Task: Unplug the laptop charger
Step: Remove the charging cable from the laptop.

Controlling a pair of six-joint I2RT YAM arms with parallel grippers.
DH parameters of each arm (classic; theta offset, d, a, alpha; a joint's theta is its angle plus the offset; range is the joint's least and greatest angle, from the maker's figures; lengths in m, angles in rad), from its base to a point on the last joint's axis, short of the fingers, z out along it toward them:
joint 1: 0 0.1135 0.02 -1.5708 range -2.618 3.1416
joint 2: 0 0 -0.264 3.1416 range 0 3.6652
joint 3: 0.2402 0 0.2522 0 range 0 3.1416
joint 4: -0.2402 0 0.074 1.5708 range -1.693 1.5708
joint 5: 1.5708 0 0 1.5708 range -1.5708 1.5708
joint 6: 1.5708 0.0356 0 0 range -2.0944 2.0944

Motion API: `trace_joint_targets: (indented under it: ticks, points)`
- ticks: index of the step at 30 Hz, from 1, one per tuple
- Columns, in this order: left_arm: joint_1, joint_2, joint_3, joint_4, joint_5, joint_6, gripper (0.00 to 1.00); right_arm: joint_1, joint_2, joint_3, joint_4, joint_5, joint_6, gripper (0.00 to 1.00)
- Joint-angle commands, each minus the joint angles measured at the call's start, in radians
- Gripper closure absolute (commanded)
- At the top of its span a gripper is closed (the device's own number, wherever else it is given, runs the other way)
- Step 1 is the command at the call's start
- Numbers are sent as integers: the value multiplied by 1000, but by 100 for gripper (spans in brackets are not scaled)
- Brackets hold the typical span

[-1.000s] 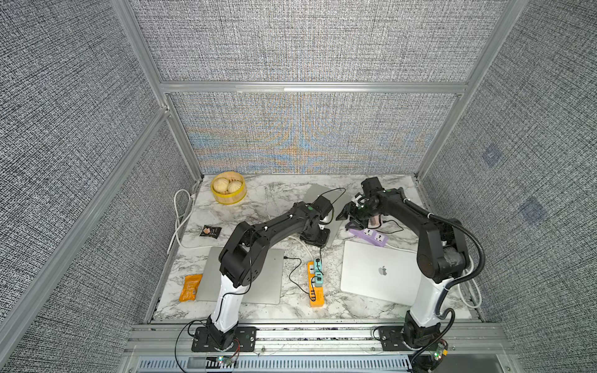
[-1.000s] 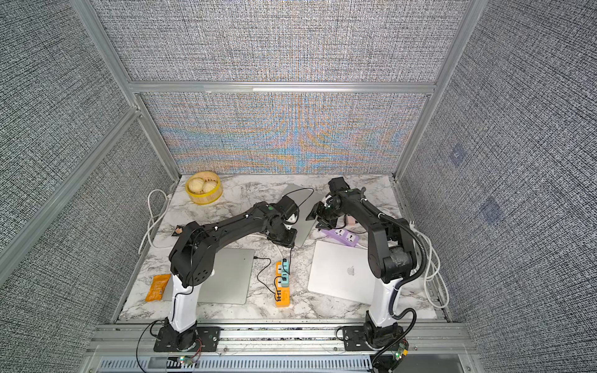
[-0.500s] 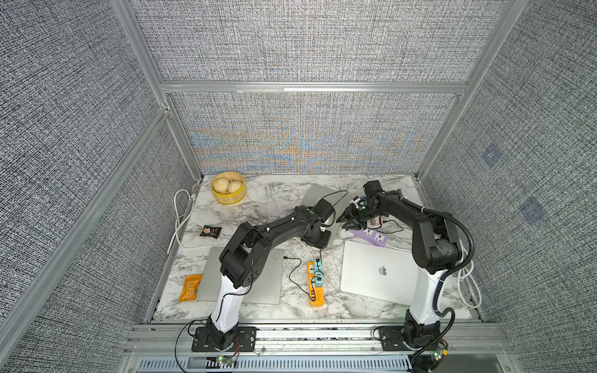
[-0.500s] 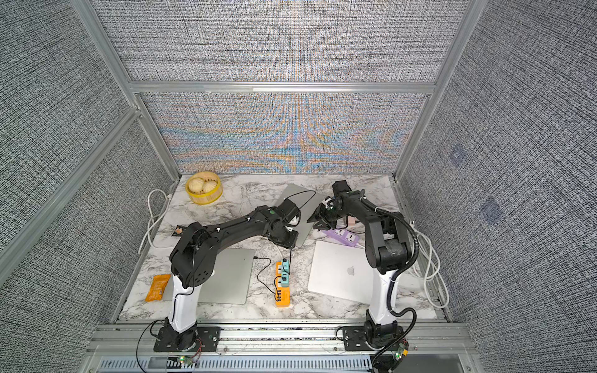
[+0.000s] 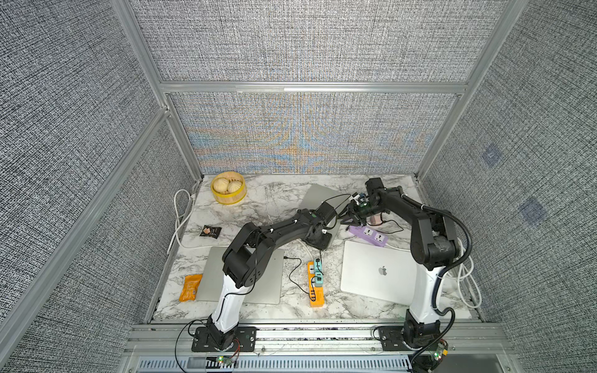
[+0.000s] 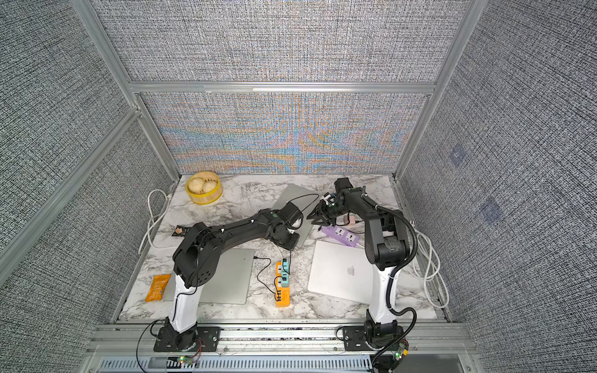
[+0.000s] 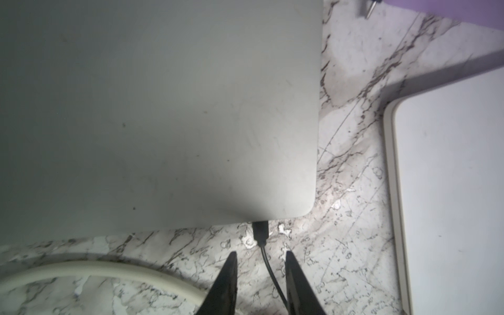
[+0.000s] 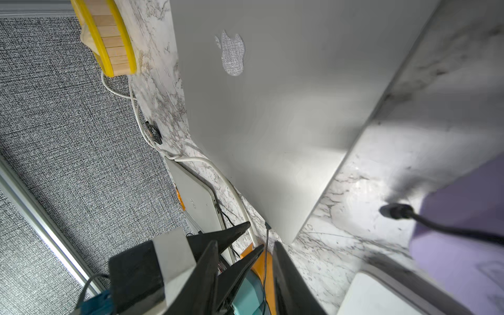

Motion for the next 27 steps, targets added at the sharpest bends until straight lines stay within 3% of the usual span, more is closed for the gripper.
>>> trace_joint_targets:
  ticks: [1, 16, 27]
  points:
    - [-3, 1, -6, 5, -14, 9, 70, 1, 6, 3, -5, -11, -17, 64]
    - [-31, 19, -29, 16, -69, -23, 72, 4, 87, 85, -51, -52, -50, 66]
    - [-30, 40, -2, 14, -48, -24, 73, 10, 122, 111, -61, -60, -61, 66]
